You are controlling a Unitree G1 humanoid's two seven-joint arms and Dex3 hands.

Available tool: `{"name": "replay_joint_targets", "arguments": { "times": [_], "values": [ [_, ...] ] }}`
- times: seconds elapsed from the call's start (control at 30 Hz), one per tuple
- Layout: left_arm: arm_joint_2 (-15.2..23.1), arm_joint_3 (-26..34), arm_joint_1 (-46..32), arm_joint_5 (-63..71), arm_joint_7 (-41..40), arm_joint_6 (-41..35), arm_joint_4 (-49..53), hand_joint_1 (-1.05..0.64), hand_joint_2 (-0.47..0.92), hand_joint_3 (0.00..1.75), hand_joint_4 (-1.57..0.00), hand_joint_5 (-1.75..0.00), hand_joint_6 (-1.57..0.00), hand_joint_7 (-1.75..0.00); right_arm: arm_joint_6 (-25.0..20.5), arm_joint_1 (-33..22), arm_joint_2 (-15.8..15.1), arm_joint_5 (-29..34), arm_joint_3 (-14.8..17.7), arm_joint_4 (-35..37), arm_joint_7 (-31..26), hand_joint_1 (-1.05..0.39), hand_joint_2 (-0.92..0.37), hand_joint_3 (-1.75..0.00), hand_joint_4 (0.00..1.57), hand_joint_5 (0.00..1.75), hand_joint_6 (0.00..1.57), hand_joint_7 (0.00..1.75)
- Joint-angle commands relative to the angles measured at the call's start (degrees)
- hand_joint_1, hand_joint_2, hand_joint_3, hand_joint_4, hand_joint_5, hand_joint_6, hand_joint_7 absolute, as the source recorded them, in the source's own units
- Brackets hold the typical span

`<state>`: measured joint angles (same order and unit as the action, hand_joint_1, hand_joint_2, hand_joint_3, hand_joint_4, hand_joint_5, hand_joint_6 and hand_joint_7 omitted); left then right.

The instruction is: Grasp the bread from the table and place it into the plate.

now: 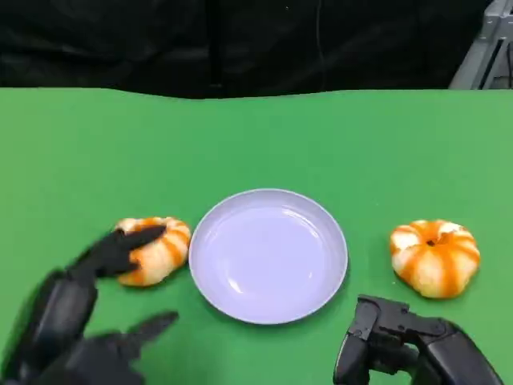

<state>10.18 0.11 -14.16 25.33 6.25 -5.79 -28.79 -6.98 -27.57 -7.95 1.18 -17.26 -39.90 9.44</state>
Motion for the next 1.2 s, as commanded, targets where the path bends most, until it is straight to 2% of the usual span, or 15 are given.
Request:
{"name": "replay_joint_targets", "arguments": {
  "times": [0.03, 0.1, 0.2, 0.33, 0.4, 0.57, 0.67, 0.8, 0.93, 1.0, 1.07, 1.13, 1.17, 1.2],
  "values": [
    [4.97, -2.7, 8.52, 8.5, 2.5, -5.99, 4.05, -0.52, 0.92, 0.21, -0.01, -0.94, -0.32, -0.17, 1.13, 0.0, -0.1, 0.04, -0.05, -0.12, -0.31, -0.04, -0.35, -1.36, 0.69, 1.67, 0.67, 1.49],
    [6.55, -4.84, 12.4, 12.4, 2.52, -7.07, 7.36, -0.5, 0.92, 0.14, -0.01, -0.86, -0.33, -0.15, 1.77, -0.22, -0.19, 0.4, -0.21, -0.02, -0.42, -0.04, -0.35, -1.36, 0.7, 1.68, 0.68, 1.49],
    [8.93, -8.61, 18.06, 18.19, 4.75, -9.53, 12.52, -0.52, 0.92, 0.12, 0.0, -0.75, -0.31, -0.11, 2.04, -0.51, -0.19, 0.55, -0.39, -0.01, -0.5, -0.05, -0.34, -1.36, 0.7, 1.67, 0.68, 1.48],
    [10.06, -11.91, 21.93, 22.58, 7.18, -12.3, 16.23, -0.53, 0.92, 0.1, 0.0, -0.67, -0.29, -0.08, 2.43, -0.72, -0.31, 0.59, -0.32, 0.01, -0.5, -0.05, -0.35, -1.35, 0.7, 1.66, 0.68, 1.48],
    [10.54, -14.31, 24.37, 24.66, 8.45, -13.14, 19.99, -0.53, 0.92, 0.07, -0.04, -0.54, -0.3, -0.04, 2.61, -0.99, -0.26, 0.37, -0.4, -0.03, -0.46, -0.05, -0.35, -1.35, 0.7, 1.66, 0.68, 1.48],
    [10.09, -19.09, 29.98, 26.13, 11.03, -14.3, 30.16, -0.56, 0.92, 0.04, -0.04, -0.48, -0.31, -0.02, 2.09, -1.42, -0.04, 0.01, -0.64, -0.39, -0.55, -0.06, -0.34, -1.33, 0.69, 1.66, 0.68, 1.48],
    [9.09, -21.23, 32.42, 25.68, 13.25, -16.03, 35.6, -0.62, 0.92, 0.09, -0.02, -0.46, -0.28, 0.0, 2.5, -1.64, -0.08, -0.02, -0.67, -0.32, -0.5, -0.06, -0.34, -1.33, 0.69, 1.66, 0.68, 1.48],
    [7.76, -23.32, 34.16, 24.55, 14.56, -17.77, 41.59, -0.69, 0.92, 0.05, -0.08, -0.37, -0.31, -0.01, 2.9, -1.76, -0.12, -0.31, -0.58, -0.19, -0.37, -0.06, -0.34, -1.33, 0.69, 1.66, 0.68, 1.47],
    [6.84, -24.92, 35.15, 23.33, 13.39, -17.59, 48.44, -0.66, 0.92, 0.05, -0.12, -0.28, -0.31, 0.0, 2.95, -2.02, -0.19, -0.23, -0.63, -0.24, -0.4, -0.06, -0.34, -1.33, 0.69, 1.67, 0.68, 1.47],
    [6.21, -24.42, 34.56, 21.78, 9.05, -15.43, 52.13, -0.52, 0.92, 0.04, -0.2, -0.24, -0.36, -0.01, 3.21, -2.37, -0.3, -0.08, -0.67, -0.26, -0.44, -0.06, -0.33, -1.33, 0.69, 1.67, 0.69, 1.47],
    [6.1, -22.94, 33.24, 19.63, 3.26, -12.28, 54.0, -0.39, 0.92, 0.09, -0.35, -0.19, -0.47, -0.03, 3.36, -2.6, -0.27, 0.22, -0.87, -0.37, -0.59, -0.06, -0.33, -1.33, 0.69, 1.66, 0.69, 1.47],
    [6.07, -20.97, 31.95, 17.16, -1.41, -9.37, 54.35, -0.26, 0.92, 0.11, -0.54, -0.24, -0.58, -0.07, 3.2, -2.7, -0.1, 0.47, -1.11, -0.6, -0.76, -0.05, -0.34, -1.33, 0.69, 1.66, 0.69, 1.47],
    [6.16, -20.16, 31.37, 16.38, -4.87, -7.13, 54.59, -0.22, 0.92, 0.13, -0.65, -0.28, -0.65, -0.07, 3.11, -2.71, -0.09, 0.55, -1.16, -0.73, -0.81, -0.05, -0.34, -1.33, 0.69, 1.66, 0.69, 1.47],
    [6.31, -19.68, 30.97, 15.94, -8.13, -4.9, 54.9, -0.21, 0.92, 0.11, -0.87, -0.39, -0.82, -0.1, 2.98, -2.74, -0.14, 0.55, -1.14, -0.86, -0.83, -0.04, -0.35, -1.33, 0.7, 1.66, 0.69, 1.47]
  ]
}}
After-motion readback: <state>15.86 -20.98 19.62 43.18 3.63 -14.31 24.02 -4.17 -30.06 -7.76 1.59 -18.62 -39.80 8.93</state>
